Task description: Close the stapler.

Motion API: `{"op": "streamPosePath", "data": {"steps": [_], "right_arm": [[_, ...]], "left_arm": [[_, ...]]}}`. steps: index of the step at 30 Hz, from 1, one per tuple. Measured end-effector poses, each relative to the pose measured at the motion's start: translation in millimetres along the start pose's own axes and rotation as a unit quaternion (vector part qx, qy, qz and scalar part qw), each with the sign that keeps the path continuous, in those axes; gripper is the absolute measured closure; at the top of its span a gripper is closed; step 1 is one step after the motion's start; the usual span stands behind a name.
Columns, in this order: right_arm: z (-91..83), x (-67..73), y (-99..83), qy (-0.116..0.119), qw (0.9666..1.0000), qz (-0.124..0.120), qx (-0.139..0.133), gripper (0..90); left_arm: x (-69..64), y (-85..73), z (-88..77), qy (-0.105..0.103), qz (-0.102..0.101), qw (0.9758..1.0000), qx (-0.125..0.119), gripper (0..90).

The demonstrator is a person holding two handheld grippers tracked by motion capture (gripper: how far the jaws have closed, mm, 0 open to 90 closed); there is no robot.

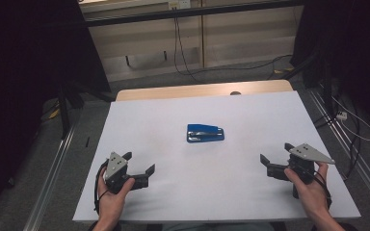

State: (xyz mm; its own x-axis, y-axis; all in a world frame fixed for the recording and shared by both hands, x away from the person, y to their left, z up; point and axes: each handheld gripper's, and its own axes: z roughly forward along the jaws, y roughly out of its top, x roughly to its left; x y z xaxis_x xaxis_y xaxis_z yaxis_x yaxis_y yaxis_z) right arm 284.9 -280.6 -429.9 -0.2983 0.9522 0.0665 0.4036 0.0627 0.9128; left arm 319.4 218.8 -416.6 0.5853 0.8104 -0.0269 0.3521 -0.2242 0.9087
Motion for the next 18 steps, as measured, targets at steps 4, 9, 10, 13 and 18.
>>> {"op": "streamPosePath", "data": {"steps": [4,9,10,13,18], "right_arm": [[-3.8,-0.4,-8.4,-0.006,1.0,-0.007,-0.001,4.5],[-6.2,-4.4,-11.5,-0.011,0.9999,0.003,-0.005,4.5],[-6.4,-4.2,-11.5,-0.012,0.9999,0.003,-0.006,4.4],[-6.4,-2.7,-10.4,-0.009,0.9999,0.002,-0.014,4.4],[-2.8,-2.9,-8.8,-0.01,0.9998,0.003,-0.016,4.0]], "left_arm": [[-0.2,-3.2,-4.0,0.003,0.005,1.0,0.003,4.0],[-0.1,-6.5,-3.2,0.009,0.007,0.9999,0.002,4.2],[-0.2,-6.4,-3.6,0.01,0.006,0.9999,0.002,4.2],[-1.2,-6.0,-3.8,0.007,0.011,0.9999,0.0,4.2],[0.7,-6.4,-0.5,0.004,0.006,0.9999,0.007,4.2]]}}
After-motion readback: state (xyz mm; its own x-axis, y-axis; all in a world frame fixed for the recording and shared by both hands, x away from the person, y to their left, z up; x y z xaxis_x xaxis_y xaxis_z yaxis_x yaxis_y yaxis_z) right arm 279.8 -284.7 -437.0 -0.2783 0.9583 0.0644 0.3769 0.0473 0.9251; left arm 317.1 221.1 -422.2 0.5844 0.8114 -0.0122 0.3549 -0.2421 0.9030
